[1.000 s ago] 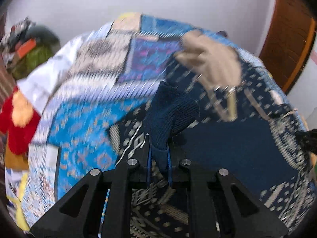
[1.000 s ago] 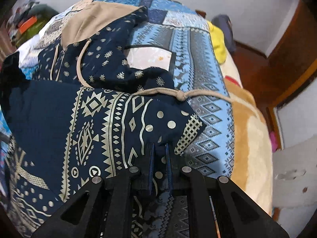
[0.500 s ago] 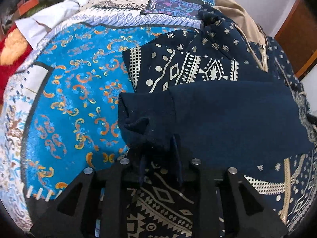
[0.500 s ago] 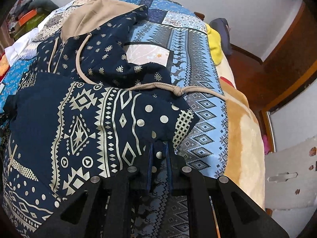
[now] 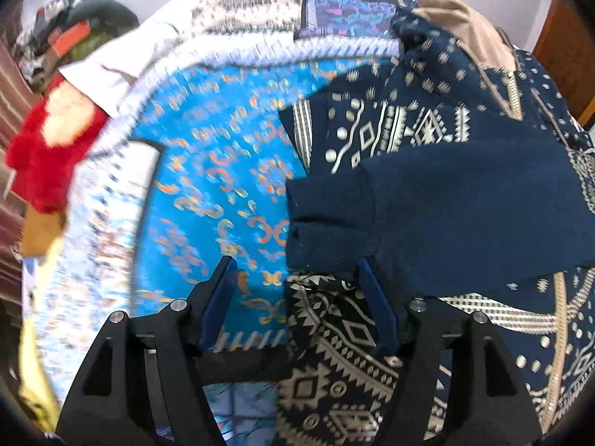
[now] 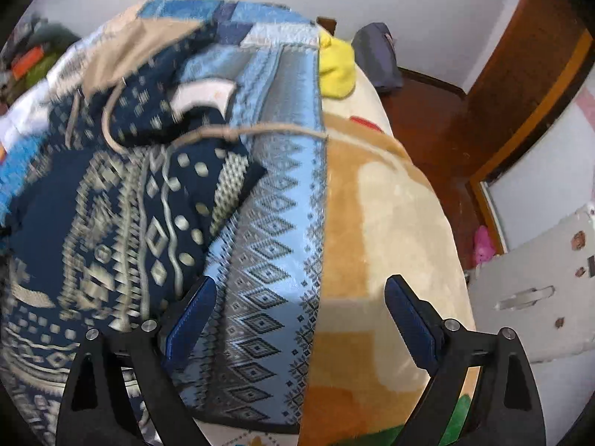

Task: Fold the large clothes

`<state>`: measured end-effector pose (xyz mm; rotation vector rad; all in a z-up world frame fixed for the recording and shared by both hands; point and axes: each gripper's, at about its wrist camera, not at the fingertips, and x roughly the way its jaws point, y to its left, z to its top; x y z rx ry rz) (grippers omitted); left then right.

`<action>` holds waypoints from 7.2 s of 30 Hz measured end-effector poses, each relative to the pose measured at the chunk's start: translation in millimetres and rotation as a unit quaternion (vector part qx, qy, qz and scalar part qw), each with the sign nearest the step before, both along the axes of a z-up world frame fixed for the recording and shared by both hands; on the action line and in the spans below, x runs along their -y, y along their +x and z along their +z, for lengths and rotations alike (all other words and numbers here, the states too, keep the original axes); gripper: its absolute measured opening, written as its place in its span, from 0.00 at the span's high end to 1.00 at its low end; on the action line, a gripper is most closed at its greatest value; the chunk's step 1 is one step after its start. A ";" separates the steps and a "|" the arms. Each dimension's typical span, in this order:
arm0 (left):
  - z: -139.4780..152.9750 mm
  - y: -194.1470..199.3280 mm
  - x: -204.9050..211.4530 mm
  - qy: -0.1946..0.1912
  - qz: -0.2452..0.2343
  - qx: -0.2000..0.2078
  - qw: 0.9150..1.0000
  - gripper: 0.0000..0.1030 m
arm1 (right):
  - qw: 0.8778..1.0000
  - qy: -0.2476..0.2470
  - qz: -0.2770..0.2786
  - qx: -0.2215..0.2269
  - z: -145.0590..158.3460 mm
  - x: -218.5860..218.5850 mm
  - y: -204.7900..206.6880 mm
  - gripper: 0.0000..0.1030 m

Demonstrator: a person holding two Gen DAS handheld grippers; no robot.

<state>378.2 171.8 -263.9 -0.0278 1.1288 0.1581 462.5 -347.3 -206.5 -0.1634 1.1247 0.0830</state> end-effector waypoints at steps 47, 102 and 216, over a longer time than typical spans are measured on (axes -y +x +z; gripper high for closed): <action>43.7 256.9 71.3 -0.189 -0.003 0.071 0.979 0.90 | 0.966 0.251 0.059 -0.009 -6.6 -168.6 244.0 0.90; 72.1 30.4 52.8 -0.110 -0.051 0.050 0.991 0.47 | 0.981 0.161 0.106 0.033 64.8 -99.9 16.9 0.19; -30.3 62.6 -27.1 -0.148 0.044 -0.024 0.988 0.29 | 0.996 0.080 0.031 -0.019 -10.2 -26.3 -8.8 0.28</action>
